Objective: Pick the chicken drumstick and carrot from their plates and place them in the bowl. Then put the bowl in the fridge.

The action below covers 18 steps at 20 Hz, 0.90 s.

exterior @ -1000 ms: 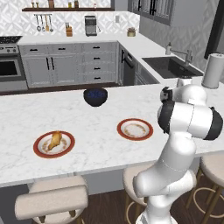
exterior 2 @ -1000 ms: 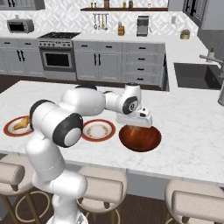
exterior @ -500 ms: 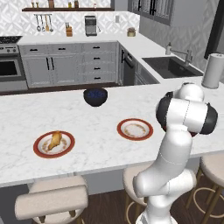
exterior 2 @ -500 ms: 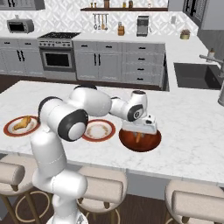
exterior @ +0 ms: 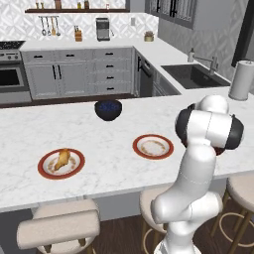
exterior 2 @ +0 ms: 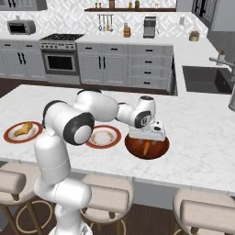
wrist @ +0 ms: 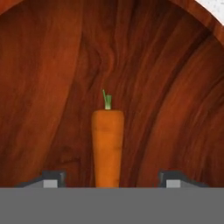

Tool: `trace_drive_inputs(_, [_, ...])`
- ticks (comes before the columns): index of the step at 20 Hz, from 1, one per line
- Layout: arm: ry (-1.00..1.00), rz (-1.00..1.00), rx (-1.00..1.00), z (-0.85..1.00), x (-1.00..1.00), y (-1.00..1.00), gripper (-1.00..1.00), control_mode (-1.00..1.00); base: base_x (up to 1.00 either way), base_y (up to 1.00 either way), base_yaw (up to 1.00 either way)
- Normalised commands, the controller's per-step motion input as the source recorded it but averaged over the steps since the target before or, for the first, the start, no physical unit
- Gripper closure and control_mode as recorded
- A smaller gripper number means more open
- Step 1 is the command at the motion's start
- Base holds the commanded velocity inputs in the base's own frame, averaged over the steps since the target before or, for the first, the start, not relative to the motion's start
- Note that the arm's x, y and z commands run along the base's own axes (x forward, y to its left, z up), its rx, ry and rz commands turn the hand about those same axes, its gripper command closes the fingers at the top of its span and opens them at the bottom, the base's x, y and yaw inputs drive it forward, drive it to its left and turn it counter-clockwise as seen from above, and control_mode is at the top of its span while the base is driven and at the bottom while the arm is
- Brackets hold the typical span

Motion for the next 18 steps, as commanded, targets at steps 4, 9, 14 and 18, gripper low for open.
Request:
trace_drive_inputs(4, [-0.28,0.00,0.10,0.68,-0.03,0.10,-1.00,-1.00,0.00,0.00,0.00])
trace_drive_inputs(9, [-0.30,0.10,0.08,0.94,-0.02,0.96,-1.00,-1.00,0.00,0.00,0.00])
trace_drive_inputs(14, [-0.20,0.18,-0.09,0.63,-0.53,1.00,-1.00,-1.00,0.00,0.00,0.00])
trace_drive_inputs(18, [-0.02,0.09,-0.20,0.39,-0.96,1.00,-1.00,-1.00,0.00,0.00,0.00])
